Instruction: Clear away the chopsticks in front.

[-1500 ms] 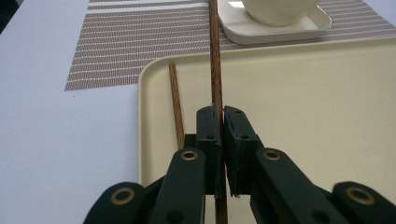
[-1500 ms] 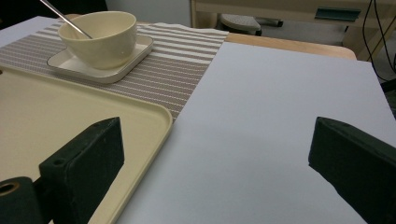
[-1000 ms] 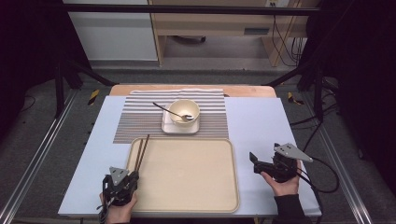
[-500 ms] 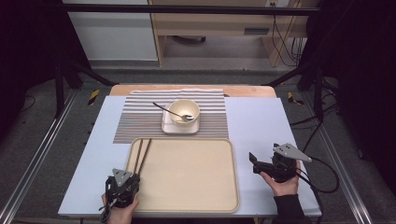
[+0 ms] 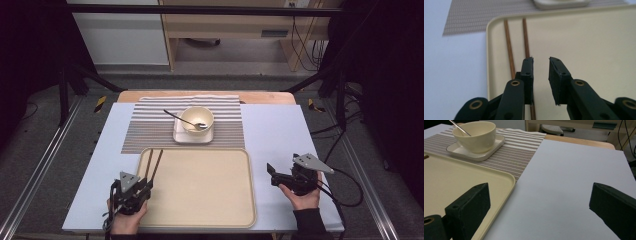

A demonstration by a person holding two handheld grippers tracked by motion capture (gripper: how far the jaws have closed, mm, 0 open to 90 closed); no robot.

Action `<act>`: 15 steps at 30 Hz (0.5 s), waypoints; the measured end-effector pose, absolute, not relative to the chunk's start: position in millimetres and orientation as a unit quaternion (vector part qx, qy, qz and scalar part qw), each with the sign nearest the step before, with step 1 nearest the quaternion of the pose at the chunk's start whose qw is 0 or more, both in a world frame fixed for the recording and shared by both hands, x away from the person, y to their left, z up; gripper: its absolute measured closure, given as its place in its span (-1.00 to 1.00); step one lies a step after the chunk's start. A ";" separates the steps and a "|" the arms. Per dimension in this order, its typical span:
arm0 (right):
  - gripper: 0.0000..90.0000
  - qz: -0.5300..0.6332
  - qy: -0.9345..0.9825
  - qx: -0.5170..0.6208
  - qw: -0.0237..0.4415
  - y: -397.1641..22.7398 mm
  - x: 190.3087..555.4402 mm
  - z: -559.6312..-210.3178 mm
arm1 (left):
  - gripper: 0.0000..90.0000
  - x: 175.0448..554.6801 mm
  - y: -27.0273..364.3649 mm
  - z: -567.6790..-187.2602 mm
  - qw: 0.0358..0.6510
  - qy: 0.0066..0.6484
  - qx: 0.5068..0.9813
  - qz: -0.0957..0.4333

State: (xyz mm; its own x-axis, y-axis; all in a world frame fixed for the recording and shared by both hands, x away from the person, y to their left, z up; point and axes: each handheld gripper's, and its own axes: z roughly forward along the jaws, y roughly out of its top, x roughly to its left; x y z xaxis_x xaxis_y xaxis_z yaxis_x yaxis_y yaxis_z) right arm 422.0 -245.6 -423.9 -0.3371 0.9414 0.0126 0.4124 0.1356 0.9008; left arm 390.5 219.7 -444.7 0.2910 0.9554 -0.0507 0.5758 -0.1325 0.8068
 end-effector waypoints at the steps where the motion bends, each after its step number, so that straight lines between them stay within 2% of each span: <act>1: -0.92 0.440 0.690 0.492 0.299 -245.5 421.5 -423.5 | 0.62 394.0 219.7 -438.3 0.385 0.534 0.709 0.252; 9: -0.92 0.440 0.688 0.492 0.302 -247.3 422.0 -423.9 | 0.62 424.8 223.1 -412.6 0.399 0.471 0.750 0.236; 12: -0.92 0.439 0.689 0.492 0.301 -247.0 422.0 -424.1 | 0.72 437.1 226.0 -419.4 0.391 0.461 0.770 0.205; 15: -0.92 0.440 0.688 0.493 0.301 -247.5 422.0 -424.2 | 0.82 442.5 228.6 -428.8 0.374 0.442 0.790 0.201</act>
